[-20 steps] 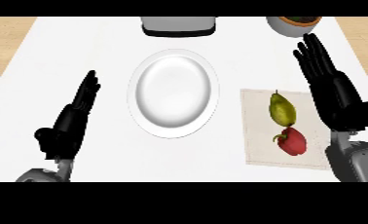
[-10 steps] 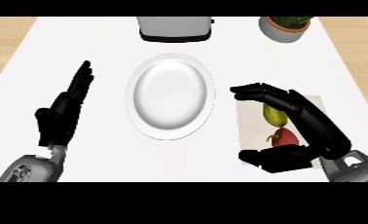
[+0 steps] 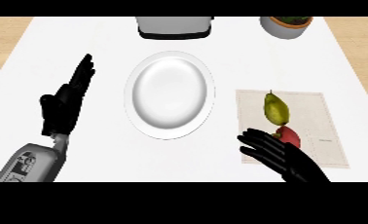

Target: Pick the bell pepper from the placemat and place it in the plate

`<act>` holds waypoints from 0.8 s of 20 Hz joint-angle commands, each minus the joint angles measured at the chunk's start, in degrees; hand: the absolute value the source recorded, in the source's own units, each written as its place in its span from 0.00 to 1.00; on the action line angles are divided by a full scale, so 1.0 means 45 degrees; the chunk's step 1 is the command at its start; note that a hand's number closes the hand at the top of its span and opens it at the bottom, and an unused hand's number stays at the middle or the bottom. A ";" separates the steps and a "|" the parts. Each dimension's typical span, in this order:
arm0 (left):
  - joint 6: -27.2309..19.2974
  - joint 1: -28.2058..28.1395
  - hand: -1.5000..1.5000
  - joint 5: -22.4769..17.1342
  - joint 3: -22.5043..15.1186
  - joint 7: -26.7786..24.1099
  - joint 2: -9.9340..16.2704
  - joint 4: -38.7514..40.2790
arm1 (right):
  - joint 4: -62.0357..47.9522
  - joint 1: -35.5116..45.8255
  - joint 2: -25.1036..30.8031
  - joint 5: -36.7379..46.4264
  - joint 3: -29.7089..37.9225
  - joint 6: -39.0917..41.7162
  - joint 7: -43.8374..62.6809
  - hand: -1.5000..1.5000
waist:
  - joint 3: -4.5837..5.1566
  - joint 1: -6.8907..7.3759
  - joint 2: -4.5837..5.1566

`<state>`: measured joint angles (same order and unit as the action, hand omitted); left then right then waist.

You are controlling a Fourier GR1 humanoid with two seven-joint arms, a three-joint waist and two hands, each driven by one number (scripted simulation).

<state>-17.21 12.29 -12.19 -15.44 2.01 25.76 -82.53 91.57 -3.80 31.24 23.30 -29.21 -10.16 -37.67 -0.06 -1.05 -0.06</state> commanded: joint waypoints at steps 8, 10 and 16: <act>0.0565 0.0350 0.50 0.0134 0.0530 0.0191 -0.0090 0.0446 | 0.4002 -0.2945 0.3318 0.1463 0.2618 -0.1081 0.0819 0.00 | 0.0051 -0.0158 -0.0060; 0.0597 0.0451 0.50 0.0251 0.0465 0.0046 -0.0167 0.0565 | 0.4238 -0.2764 0.3981 0.2275 0.3049 -0.0644 0.2157 0.00 | 0.0061 -0.0141 -0.0045; 0.0652 0.0490 0.50 0.0497 0.0361 0.0399 -0.0404 0.0273 | 0.7002 -0.3313 0.5047 0.3481 0.3283 0.1698 0.5865 0.00 | 0.0043 0.0065 -0.0042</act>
<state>-14.63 14.91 -10.76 -13.28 3.15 24.33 -79.94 115.69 -17.53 51.17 35.04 -15.26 -7.55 -20.87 0.15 -1.30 -0.22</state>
